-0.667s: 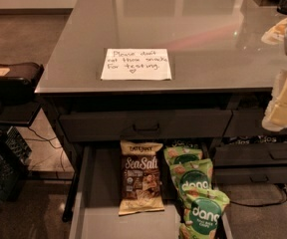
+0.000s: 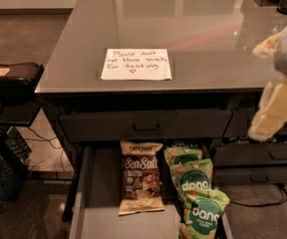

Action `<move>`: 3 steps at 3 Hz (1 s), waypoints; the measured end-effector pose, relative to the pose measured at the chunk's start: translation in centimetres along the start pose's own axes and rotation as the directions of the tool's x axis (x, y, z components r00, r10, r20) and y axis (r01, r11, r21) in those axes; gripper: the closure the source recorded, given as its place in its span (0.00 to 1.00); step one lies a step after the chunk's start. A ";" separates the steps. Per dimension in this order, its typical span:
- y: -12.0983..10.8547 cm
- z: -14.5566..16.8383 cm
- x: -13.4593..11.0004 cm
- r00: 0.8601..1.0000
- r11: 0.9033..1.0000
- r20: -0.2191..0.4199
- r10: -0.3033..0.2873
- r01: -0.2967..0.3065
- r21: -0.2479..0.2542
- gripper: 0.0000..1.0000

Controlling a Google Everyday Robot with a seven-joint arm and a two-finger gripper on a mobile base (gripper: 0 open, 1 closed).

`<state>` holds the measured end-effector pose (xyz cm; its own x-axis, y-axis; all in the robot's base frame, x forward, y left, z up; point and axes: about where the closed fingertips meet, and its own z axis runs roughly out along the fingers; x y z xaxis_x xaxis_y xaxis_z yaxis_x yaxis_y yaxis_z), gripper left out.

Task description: Pick brown chip bag from middle drawer and place on counter

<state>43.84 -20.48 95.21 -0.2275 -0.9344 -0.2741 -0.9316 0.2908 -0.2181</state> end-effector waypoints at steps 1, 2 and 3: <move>2.0 5.4 -1.5 0.993 0.997 0.097 0.065 -0.060 -0.052 0.00; 4.2 11.9 -3.7 0.981 0.990 0.158 0.112 -0.096 -0.104 0.00; 7.6 18.7 -6.6 0.980 0.976 0.174 0.095 -0.058 -0.209 0.00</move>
Offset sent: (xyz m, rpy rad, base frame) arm 0.0105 0.1215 -0.1892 0.3154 0.1029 -0.0562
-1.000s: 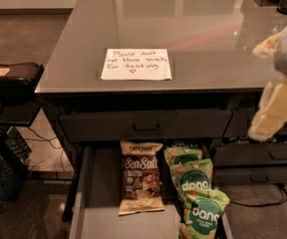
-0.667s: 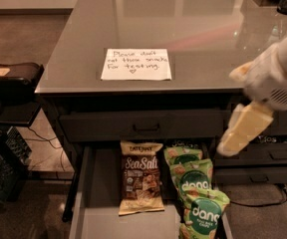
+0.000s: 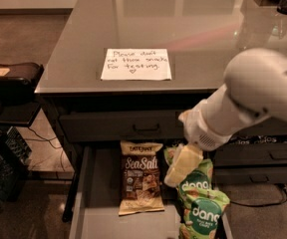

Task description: Pick brown chip bag from middle drawer and place on counter

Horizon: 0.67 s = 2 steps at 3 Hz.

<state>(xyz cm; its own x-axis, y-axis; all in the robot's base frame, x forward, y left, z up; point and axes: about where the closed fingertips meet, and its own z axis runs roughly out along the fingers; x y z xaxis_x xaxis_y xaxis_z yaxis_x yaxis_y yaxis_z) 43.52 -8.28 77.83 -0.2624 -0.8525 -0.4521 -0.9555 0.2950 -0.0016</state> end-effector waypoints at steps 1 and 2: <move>0.1 0.0 0.2 1.000 1.000 -0.003 0.000 0.000 0.002 0.00; 0.1 0.0 0.2 1.000 1.000 -0.003 0.000 0.000 0.002 0.00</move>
Offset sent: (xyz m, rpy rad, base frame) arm 0.0102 0.0049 -0.0373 0.0195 -0.0112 0.0296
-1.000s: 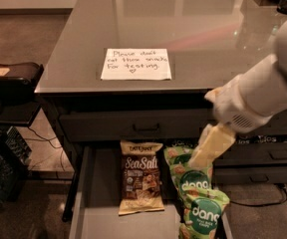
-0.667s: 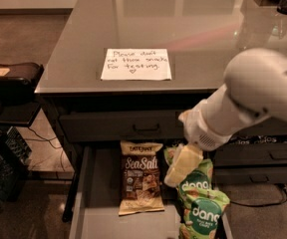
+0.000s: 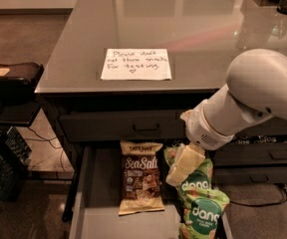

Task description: Pick brown chip bag from middle drawer and place on counter

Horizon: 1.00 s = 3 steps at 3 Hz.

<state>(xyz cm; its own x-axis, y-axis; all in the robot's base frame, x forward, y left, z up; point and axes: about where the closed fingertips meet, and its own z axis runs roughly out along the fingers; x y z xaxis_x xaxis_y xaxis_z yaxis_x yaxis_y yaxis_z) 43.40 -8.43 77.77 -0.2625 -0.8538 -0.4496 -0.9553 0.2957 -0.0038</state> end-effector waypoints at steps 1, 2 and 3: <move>-0.9 2.6 0.5 0.999 1.000 0.034 0.003 -0.004 0.024 0.00; -1.7 9.4 2.1 0.996 1.000 0.084 0.019 -0.021 0.018 0.00; -3.8 15.0 2.4 0.988 0.999 0.155 0.027 -0.033 0.033 0.00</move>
Offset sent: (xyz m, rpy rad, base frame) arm 0.0804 0.0356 -0.1683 0.1872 -0.1729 -0.1155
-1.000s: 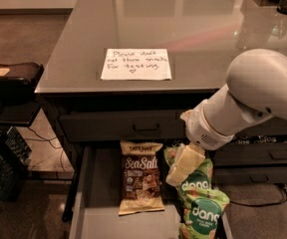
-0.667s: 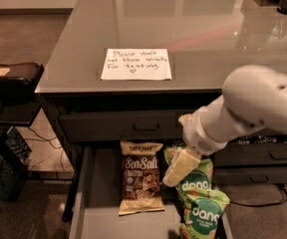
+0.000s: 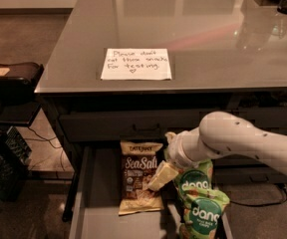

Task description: Pick brown chip bag from middle drawer and place on counter

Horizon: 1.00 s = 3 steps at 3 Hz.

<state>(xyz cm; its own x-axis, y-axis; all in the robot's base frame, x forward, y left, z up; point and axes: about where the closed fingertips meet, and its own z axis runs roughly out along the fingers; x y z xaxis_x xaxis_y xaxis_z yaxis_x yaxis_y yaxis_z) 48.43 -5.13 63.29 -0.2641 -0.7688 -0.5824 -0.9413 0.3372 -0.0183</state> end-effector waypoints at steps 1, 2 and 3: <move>-1.1 6.2 2.0 0.999 0.999 0.044 0.018 -0.017 -0.044 0.00; -0.5 7.6 3.1 0.998 0.996 0.044 0.041 -0.038 -0.075 0.00; -0.5 8.8 4.0 0.998 0.996 0.047 0.043 -0.040 -0.075 0.00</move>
Offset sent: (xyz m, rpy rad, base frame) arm 0.0161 0.0119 -0.0518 0.0480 0.0202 0.0099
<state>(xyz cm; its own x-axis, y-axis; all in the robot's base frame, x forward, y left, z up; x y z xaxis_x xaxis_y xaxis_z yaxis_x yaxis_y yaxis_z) 49.63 -3.64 53.83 -0.2943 -0.7271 -0.6203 -0.9432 0.3257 0.0657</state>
